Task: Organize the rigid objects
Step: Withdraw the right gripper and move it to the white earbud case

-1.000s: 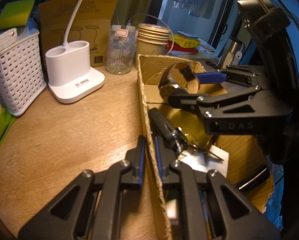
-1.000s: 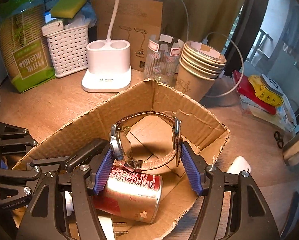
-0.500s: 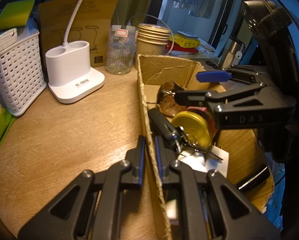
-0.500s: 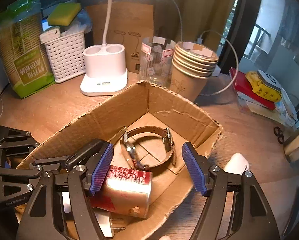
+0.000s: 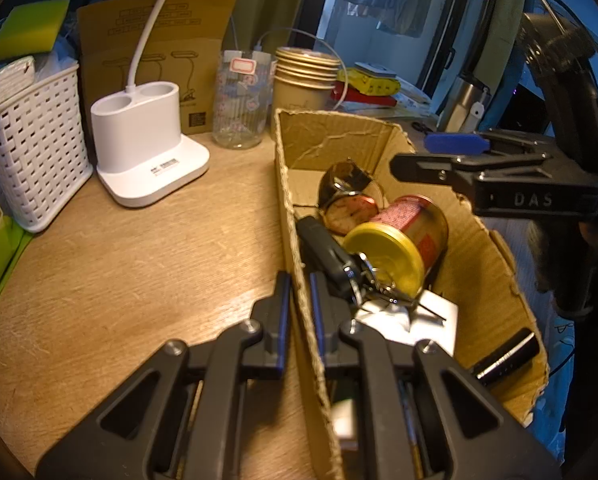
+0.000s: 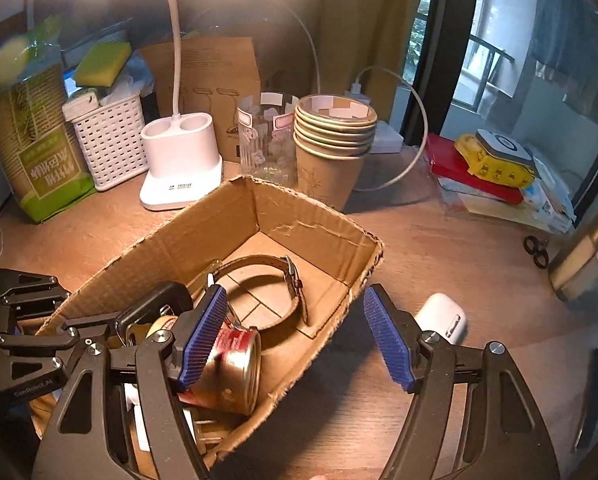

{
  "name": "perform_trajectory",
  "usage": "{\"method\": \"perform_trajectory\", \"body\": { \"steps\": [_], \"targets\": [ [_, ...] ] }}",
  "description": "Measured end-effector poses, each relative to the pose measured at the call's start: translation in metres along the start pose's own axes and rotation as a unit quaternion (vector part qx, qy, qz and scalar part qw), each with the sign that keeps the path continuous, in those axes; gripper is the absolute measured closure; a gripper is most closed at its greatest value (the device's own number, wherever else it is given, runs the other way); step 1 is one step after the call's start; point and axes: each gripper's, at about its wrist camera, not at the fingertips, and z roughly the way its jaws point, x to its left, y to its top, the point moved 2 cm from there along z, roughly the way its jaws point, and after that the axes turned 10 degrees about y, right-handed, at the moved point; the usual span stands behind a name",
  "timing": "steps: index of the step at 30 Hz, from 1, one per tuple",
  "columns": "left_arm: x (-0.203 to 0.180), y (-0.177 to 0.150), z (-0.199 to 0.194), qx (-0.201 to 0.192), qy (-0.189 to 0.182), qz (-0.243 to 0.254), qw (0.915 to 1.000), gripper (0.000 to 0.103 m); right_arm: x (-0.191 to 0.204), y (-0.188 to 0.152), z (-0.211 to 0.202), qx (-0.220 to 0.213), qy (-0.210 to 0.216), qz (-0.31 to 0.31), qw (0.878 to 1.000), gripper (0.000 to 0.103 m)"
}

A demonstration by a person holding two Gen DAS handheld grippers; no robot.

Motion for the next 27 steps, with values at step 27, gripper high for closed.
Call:
{"method": "perform_trajectory", "body": {
  "steps": [27],
  "targets": [
    [-0.001,0.0,-0.001,-0.002,0.0,0.002,1.0,0.092,-0.039,-0.023,-0.021,-0.012,-0.037,0.044,0.998,0.029]
  ]
}}
